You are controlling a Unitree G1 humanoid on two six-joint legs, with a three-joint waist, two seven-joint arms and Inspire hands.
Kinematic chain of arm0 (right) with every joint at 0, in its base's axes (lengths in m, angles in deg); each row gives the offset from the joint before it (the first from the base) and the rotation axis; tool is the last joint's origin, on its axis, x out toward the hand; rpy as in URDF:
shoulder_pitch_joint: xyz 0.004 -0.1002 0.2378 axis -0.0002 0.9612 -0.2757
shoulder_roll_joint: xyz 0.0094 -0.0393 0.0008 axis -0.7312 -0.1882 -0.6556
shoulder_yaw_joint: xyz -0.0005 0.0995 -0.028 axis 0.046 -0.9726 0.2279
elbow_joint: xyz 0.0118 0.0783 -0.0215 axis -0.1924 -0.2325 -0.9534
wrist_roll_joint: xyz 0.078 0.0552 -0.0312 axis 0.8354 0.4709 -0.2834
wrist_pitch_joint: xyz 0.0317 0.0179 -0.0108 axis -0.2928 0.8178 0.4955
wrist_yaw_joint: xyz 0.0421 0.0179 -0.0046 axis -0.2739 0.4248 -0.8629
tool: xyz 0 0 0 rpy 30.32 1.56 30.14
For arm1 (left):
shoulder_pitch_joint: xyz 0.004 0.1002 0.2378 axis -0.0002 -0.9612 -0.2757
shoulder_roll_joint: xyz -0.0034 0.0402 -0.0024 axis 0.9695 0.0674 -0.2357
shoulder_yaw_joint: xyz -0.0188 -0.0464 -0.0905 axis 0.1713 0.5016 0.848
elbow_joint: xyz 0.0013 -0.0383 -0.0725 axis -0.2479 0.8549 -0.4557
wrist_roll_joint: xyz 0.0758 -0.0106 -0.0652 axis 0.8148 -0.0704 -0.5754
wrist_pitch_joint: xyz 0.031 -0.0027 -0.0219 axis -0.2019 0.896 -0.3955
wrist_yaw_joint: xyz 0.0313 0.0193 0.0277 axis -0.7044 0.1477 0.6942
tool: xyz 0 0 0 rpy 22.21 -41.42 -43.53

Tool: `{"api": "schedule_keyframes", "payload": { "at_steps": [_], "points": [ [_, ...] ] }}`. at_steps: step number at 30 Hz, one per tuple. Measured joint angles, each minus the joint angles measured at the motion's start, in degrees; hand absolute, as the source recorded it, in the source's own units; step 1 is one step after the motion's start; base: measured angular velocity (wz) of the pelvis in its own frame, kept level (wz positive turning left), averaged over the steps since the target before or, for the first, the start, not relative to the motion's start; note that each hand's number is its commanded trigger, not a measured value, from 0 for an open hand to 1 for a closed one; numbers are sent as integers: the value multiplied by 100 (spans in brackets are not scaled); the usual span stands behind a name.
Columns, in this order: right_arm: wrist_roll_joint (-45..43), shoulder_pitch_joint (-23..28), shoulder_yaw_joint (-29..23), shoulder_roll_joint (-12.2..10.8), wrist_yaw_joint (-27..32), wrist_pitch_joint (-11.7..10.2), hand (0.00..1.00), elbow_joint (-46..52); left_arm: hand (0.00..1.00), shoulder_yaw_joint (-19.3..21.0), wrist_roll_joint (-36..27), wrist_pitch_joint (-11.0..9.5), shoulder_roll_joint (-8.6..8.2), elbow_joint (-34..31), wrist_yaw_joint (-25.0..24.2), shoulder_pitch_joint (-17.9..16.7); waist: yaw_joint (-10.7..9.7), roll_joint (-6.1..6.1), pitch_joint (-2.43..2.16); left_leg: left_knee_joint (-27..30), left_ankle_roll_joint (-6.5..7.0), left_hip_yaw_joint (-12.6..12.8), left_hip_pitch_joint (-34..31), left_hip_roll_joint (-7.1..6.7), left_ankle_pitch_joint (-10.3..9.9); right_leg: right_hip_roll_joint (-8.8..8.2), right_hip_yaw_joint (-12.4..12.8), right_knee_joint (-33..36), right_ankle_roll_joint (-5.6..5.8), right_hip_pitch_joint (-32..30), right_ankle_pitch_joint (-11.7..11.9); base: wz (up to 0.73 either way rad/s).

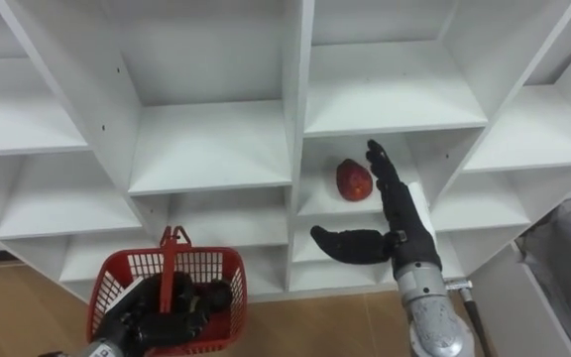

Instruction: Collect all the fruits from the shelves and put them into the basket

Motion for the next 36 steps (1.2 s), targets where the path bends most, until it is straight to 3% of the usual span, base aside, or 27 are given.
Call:
{"api": "schedule_keyframes", "payload": {
  "at_steps": [7,13,23,29,36],
  "points": [
    [60,-17,-102,21,127,0,0,-40,100,9,106,0,18,0,80,-47,7,-25,13,-23,-5,-3,-10,-2,-6,-1,-6,-10,1,-11,-4,0],
    [13,-184,-450,21,251,-1,0,-454,100,47,111,1,45,3,100,-93,3,-55,-4,29,-4,-65,-179,-4,-5,-19,-83,-6,-3,-122,-1,6],
    [56,-890,-605,25,617,-42,0,-1561,100,127,113,29,76,31,83,-79,25,-59,-7,65,-3,-102,-420,-6,-3,-29,-135,0,-10,-338,-2,2],
    [74,-1041,-583,26,615,-39,0,-1824,100,132,113,77,78,58,74,48,179,-60,-11,156,-4,-173,-632,-6,-3,-38,-200,18,-28,-499,-1,5],
    [59,-1355,-603,30,608,-39,0,-2046,100,140,108,143,79,149,60,172,175,-70,4,220,-3,-297,-753,-30,-2,-89,-387,21,-29,-534,-13,10]
  ]
}}
